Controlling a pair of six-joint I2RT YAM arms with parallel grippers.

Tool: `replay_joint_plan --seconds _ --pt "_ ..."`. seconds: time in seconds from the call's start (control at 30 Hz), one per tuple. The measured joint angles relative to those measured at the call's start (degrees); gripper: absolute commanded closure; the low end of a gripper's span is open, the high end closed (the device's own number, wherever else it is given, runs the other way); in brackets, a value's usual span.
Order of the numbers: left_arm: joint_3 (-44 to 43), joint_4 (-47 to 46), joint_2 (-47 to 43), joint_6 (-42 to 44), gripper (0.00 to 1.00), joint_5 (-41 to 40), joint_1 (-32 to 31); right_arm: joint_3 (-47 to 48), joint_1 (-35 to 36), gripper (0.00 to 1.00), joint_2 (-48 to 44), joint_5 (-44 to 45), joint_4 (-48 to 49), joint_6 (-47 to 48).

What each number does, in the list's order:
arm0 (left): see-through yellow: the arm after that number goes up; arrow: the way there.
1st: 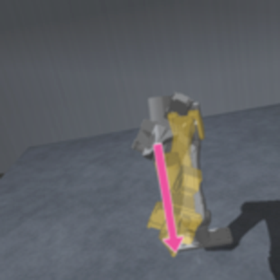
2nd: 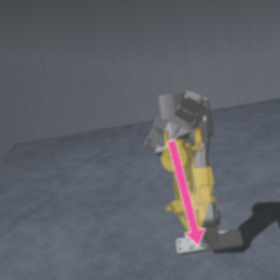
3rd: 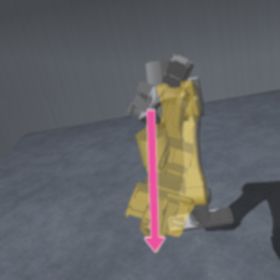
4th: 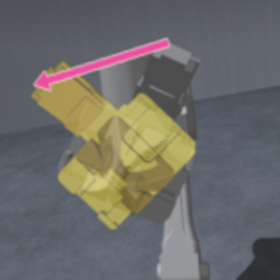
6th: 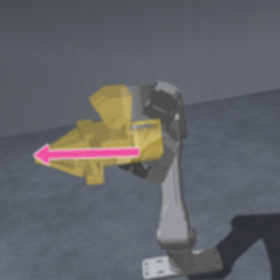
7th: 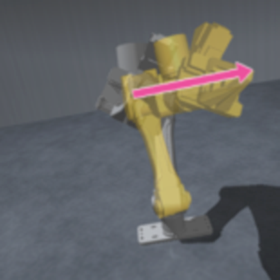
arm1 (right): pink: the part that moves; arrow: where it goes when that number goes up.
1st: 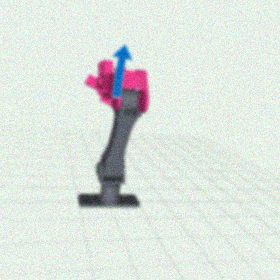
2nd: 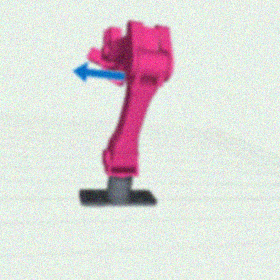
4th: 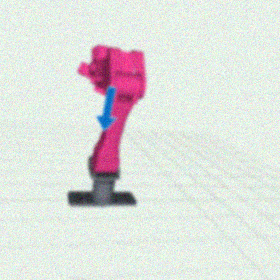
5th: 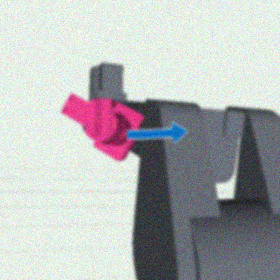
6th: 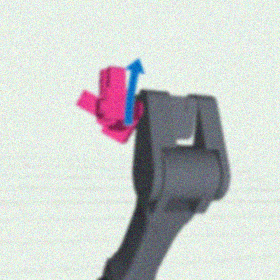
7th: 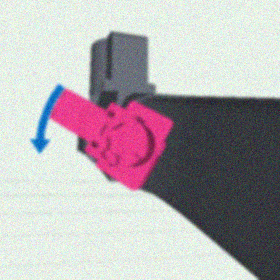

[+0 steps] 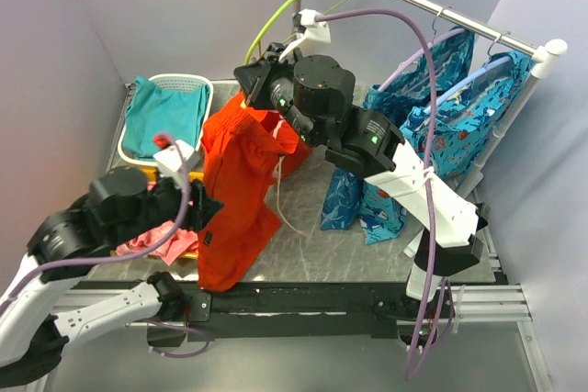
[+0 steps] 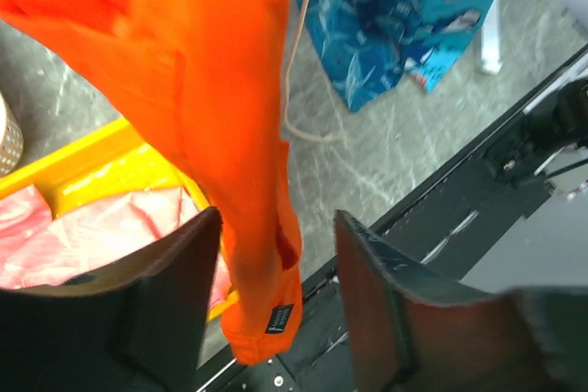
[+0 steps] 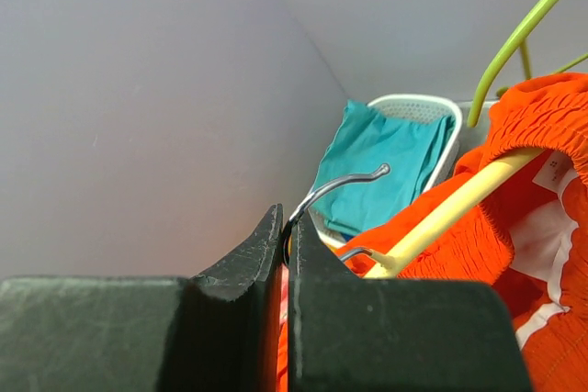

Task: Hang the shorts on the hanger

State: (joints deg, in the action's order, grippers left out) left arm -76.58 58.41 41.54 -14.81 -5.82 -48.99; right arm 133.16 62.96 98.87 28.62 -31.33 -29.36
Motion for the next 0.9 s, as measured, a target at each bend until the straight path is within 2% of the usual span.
replay_joint_plan --seconds 0.1,0.13,0.23,0.6,0.73,0.83,0.9 --pt "0.5 0.5 2.3 -0.1 0.61 0.3 0.0 0.7 0.0 1.00 0.0 1.7 0.2 0.5" --pt "0.5 0.9 2.9 -0.3 0.72 0.4 0.0 0.8 -0.1 1.00 0.0 2.3 0.2 0.7" --pt "0.5 2.3 4.1 -0.8 0.97 0.4 0.0 0.8 -0.4 1.00 0.0 3.6 -0.2 1.4" --pt "-1.2 3.7 3.7 -3.3 0.99 -2.3 -0.3 0.8 -2.0 1.00 -0.2 3.4 -1.3 0.4" --pt "-1.2 2.6 3.8 -5.9 0.99 -3.9 -0.5 -0.3 -3.8 1.00 -1.2 2.1 -2.4 -0.5" --pt "0.0 0.5 2.1 -7.8 0.94 -3.7 -0.5 -2.3 -4.8 1.00 -2.7 1.2 -2.6 -1.3" --pt "1.7 -1.4 0.0 -9.1 0.97 -2.9 -0.5 -2.4 -4.9 1.00 -3.0 0.4 -2.8 -1.9"
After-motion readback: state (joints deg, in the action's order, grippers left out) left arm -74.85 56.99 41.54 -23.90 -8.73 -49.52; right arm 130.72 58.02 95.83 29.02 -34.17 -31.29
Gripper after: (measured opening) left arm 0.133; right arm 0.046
